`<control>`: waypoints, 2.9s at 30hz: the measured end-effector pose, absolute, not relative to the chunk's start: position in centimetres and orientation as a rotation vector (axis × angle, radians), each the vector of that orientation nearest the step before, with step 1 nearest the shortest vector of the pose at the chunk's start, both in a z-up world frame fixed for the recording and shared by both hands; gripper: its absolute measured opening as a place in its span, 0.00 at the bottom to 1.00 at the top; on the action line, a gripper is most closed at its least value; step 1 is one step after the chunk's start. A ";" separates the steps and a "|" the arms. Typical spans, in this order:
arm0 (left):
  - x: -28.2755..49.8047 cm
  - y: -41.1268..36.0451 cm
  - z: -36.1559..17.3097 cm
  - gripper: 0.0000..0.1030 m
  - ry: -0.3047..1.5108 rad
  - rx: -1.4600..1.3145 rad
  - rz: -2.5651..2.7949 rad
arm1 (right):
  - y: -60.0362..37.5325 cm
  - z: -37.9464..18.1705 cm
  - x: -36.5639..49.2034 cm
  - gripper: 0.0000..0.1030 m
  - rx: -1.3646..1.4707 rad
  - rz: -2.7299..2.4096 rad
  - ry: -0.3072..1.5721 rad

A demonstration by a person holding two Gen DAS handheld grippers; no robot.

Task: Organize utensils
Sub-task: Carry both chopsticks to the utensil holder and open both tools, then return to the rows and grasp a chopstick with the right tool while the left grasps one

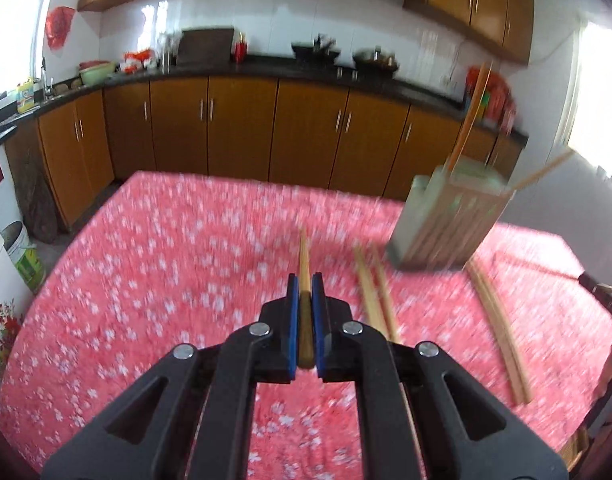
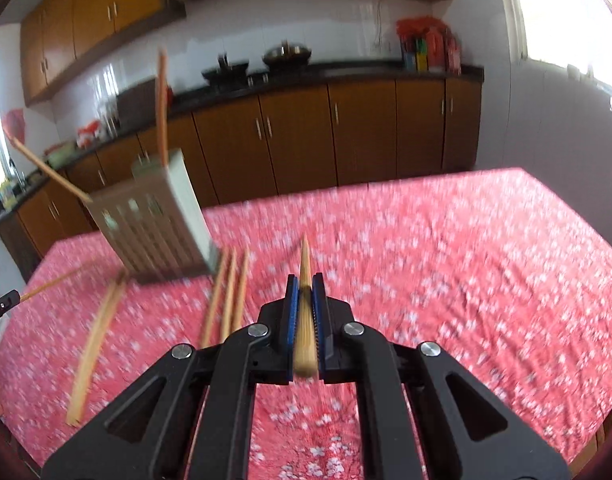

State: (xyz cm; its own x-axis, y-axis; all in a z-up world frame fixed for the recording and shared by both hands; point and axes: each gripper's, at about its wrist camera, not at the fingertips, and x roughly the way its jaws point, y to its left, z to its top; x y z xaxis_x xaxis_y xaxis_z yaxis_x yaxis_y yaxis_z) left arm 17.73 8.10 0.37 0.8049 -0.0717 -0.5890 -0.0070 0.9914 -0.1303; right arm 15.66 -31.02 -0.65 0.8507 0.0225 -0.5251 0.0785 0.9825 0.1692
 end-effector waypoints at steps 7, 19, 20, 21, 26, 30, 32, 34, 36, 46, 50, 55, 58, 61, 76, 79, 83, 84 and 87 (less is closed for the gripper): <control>17.5 8.0 3.9 0.07 0.542 -0.132 -0.037 | -30.7 1.5 15.6 0.08 0.178 -0.028 0.491; 16.7 5.3 10.5 0.07 0.460 -0.110 -0.175 | -28.9 9.7 15.4 0.08 0.181 0.087 0.338; 16.6 4.9 11.2 0.07 0.446 -0.110 -0.190 | -28.6 10.6 15.3 0.08 0.185 0.106 0.316; 16.6 4.3 12.1 0.07 0.429 -0.109 -0.205 | -28.5 11.2 15.3 0.08 0.188 0.117 0.302; 17.6 0.8 15.7 0.07 0.332 -0.101 -0.243 | -26.9 14.3 16.1 0.07 0.198 0.160 0.205; 19.3 -1.3 18.5 0.07 0.246 -0.126 -0.239 | -25.6 15.9 17.8 0.08 0.204 0.166 0.120; 20.4 -2.0 19.5 0.07 0.208 -0.143 -0.223 | -25.2 16.2 18.7 0.08 0.212 0.163 0.092; 21.7 -2.6 20.3 0.07 0.165 -0.153 -0.196 | -24.6 16.2 20.0 0.08 0.216 0.152 0.065; 23.0 -3.1 20.3 0.07 0.146 -0.161 -0.182 | -24.3 15.8 20.9 0.08 0.211 0.135 0.053; 27.9 -3.3 14.3 0.07 0.294 -0.156 -0.171 | -23.1 10.8 24.6 0.09 0.205 0.144 0.182; 27.5 -2.5 14.2 0.15 0.292 -0.171 -0.162 | -23.5 11.3 23.1 0.38 0.193 0.131 0.161; 24.7 -1.0 15.3 0.25 0.242 -0.183 -0.150 | -25.0 12.4 20.6 0.38 0.199 0.112 0.144; 22.5 0.3 15.7 0.27 0.225 -0.184 -0.132 | -26.6 12.4 18.6 0.38 0.212 0.086 0.155; 20.2 1.9 14.9 0.29 0.237 -0.175 -0.109 | -28.0 11.2 17.3 0.38 0.205 0.052 0.200; 18.2 4.8 -2.6 0.28 0.729 -0.089 -0.095 | -25.2 -7.7 18.1 0.15 0.090 0.156 0.861; 18.2 4.5 -4.3 0.28 0.781 -0.110 -0.119 | -24.8 -8.9 18.5 0.15 0.091 0.152 0.899; 18.3 3.7 -5.5 0.28 0.814 -0.109 -0.137 | -24.3 -9.4 19.2 0.13 0.076 0.153 0.925; 18.3 3.4 -5.8 0.28 0.823 -0.108 -0.143 | -24.0 -9.7 19.3 0.12 0.070 0.152 0.930; 18.6 2.8 -6.4 0.23 0.853 -0.105 -0.159 | -24.2 -10.0 19.5 0.07 0.024 0.081 0.913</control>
